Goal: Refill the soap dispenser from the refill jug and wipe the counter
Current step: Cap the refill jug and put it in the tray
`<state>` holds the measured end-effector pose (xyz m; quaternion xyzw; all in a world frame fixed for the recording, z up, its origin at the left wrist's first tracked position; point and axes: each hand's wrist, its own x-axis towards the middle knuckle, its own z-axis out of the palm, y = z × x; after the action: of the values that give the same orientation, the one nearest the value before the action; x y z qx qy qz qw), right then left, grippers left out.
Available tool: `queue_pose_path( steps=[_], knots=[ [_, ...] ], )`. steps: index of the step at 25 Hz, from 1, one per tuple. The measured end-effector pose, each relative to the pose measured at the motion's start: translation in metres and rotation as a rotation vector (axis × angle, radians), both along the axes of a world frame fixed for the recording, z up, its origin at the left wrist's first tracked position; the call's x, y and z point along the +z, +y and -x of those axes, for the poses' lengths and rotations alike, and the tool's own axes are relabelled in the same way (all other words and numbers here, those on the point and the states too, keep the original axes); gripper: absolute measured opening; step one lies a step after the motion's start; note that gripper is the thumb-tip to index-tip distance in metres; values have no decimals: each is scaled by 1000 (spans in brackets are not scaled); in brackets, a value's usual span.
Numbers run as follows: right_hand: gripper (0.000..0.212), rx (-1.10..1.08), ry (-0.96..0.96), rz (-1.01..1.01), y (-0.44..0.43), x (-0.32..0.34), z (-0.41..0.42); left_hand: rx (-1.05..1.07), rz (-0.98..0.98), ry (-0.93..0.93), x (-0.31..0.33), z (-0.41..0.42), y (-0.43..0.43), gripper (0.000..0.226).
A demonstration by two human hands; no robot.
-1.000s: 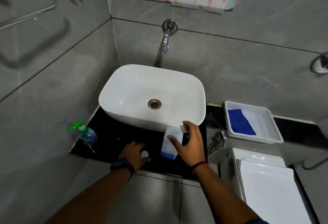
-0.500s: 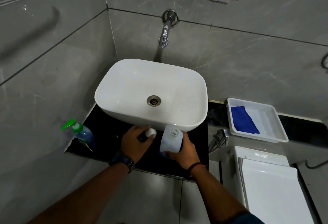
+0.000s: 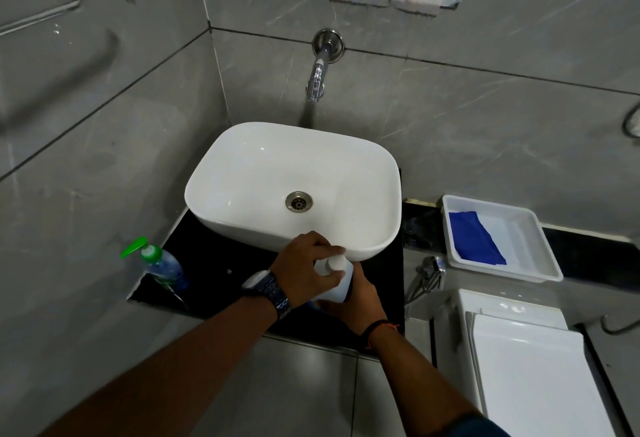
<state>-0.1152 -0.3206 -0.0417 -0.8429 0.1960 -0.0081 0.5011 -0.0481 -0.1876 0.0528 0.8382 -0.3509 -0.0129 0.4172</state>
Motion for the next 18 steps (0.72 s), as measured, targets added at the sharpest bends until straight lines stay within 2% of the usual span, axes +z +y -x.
queue_pose_path(
  steps=[4,8,9,13,15,18],
  knots=[
    [96,36,20,10,-2,1,-1,-14,-8,33,-2,1,0,37],
    [97,100,24,47,-3,7,-1,-84,5,-98,-1,7,-8,32],
    [98,116,29,55,-3,9,0,-83,2,-77,-1,7,-10,35],
    [92,80,58,18,-9,12,4,53,13,218,-5,-6,-4,50],
    [92,58,68,25,-13,13,6,117,57,224,-9,-11,6,38],
    [95,47,83,23,-17,14,6,138,120,129,-12,-5,11,20]
  ],
)
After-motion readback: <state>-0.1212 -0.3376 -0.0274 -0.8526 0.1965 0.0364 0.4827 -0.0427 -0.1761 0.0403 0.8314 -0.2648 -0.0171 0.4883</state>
